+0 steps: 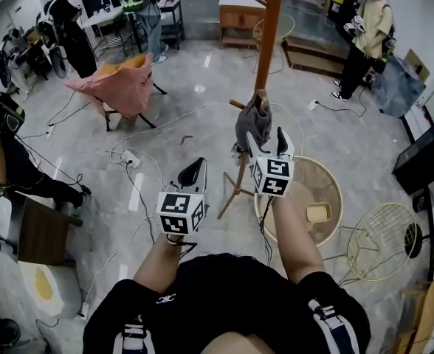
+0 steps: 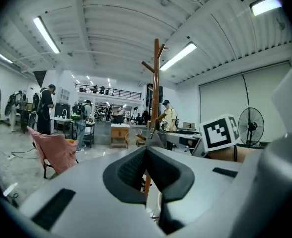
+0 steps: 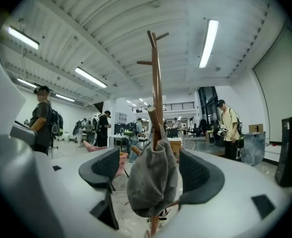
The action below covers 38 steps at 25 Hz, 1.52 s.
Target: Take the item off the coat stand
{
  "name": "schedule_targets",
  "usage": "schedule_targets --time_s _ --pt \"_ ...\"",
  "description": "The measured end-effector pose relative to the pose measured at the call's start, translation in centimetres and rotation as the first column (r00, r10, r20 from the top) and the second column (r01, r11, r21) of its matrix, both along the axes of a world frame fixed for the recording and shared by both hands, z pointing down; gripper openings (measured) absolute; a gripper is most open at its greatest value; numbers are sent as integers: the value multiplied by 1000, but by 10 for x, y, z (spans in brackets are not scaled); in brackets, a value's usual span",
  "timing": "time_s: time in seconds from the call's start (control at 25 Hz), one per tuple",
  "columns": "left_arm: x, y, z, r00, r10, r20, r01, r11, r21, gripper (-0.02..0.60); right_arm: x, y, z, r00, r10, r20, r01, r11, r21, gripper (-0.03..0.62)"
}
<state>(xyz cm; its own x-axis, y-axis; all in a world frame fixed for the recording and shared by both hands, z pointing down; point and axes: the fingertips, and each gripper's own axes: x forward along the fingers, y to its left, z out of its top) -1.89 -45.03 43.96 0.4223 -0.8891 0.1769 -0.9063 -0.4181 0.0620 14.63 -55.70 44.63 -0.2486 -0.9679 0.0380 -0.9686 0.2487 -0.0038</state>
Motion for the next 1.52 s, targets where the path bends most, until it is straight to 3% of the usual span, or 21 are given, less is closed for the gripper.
schedule_targets --time_s 0.24,0.52,0.56,0.64,0.68,0.76,1.04,1.28,1.52 --pt "-27 1 3 999 -54 8 54 999 -7 12 3 -49 37 1000 14 4 -13 994 -112 419" --pt "-45 1 4 996 -90 15 91 996 -8 12 2 -90 88 1000 7 -27 -14 966 -257 413" --pt "-47 1 3 996 -93 15 94 996 -7 12 3 -92 91 999 19 -43 -30 963 -266 367" --pt "-48 1 2 995 -95 12 95 995 -4 12 5 -94 95 995 47 -93 -71 958 -277 129" --pt "-48 0 2 995 -95 10 95 996 -2 12 5 -93 96 993 49 -108 -78 956 -282 68" --pt "-48 0 2 996 -94 8 94 996 0 12 1 -90 96 994 32 -106 -62 955 -291 51" --pt "-47 1 0 997 -81 2 81 997 0 12 4 -70 76 995 54 -83 -73 968 -242 44" --pt "-32 7 0 999 -48 -1 48 999 -5 12 8 -39 21 997 34 -70 -41 994 -101 43" --pt "-17 6 1 1000 -8 -10 8 1000 -7 12 10 2 -30 998 24 -62 -22 999 30 43"
